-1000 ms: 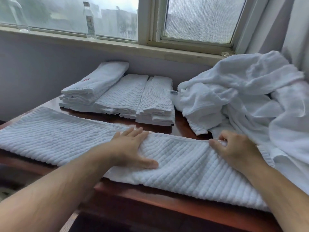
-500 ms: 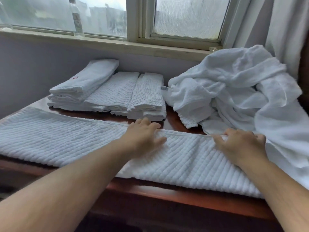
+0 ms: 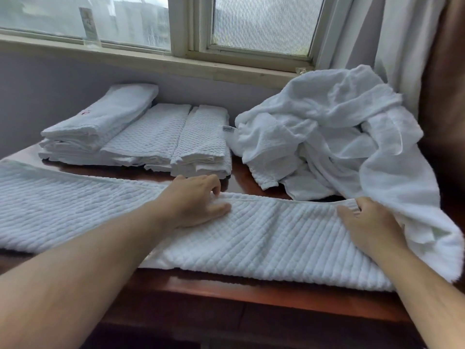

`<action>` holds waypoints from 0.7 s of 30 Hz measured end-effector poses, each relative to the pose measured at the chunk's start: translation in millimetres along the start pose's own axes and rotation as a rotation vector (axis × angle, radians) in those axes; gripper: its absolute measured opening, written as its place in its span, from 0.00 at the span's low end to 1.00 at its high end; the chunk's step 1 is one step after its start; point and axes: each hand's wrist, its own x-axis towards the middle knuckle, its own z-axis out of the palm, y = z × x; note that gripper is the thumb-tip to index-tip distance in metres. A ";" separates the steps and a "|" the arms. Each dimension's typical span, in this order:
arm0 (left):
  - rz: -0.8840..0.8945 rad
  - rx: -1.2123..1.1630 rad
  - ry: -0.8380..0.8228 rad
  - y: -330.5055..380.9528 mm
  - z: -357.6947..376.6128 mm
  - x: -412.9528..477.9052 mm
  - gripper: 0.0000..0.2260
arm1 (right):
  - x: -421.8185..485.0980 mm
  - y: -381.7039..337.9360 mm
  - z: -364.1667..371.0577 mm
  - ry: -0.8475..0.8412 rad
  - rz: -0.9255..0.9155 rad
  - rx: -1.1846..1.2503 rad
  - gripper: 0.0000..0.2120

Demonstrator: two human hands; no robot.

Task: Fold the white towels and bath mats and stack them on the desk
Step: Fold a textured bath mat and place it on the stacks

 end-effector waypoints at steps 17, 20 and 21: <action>0.061 0.113 0.076 8.8 -8.3 14.9 0.17 | -6.2 0.3 2.9 0.053 0.011 0.067 0.09; 0.064 0.018 0.158 31.8 -3.7 8.9 0.18 | -9.8 -0.6 0.2 0.084 0.021 0.086 0.12; 0.099 -0.029 0.126 43.3 -1.6 6.6 0.21 | -10.7 -0.9 -0.5 0.080 0.024 0.075 0.14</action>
